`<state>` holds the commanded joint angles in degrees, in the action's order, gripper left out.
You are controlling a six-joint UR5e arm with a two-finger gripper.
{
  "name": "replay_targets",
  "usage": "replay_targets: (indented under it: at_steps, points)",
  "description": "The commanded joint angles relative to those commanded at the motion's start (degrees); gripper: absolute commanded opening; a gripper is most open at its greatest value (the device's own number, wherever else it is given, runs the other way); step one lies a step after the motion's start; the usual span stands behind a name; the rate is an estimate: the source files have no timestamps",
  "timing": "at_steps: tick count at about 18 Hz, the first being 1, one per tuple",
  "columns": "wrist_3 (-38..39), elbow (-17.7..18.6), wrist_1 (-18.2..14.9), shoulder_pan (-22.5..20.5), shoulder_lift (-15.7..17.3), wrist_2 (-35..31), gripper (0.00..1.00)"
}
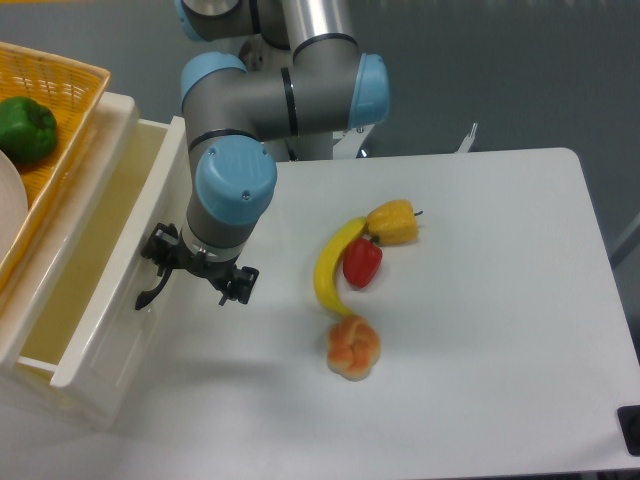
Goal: Slide the top white drawer open
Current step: 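Pull the handle outward, sliding the upper drawer open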
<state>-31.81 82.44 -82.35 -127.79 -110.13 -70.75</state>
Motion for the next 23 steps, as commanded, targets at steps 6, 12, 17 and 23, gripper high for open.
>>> replay_targets:
  at_steps: [6,12,17,23]
  points:
    - [-0.80,0.00,0.00,-1.14,0.00,-1.06,1.00]
    - [-2.20,-0.44,-0.18,-2.46,-0.09,-1.06,1.00]
    - [-2.38,-1.05,-0.09,-2.90,-0.44,-1.14,1.00]
    - [-3.78,-1.67,-0.09,-4.22,-0.79,-1.14,1.00]
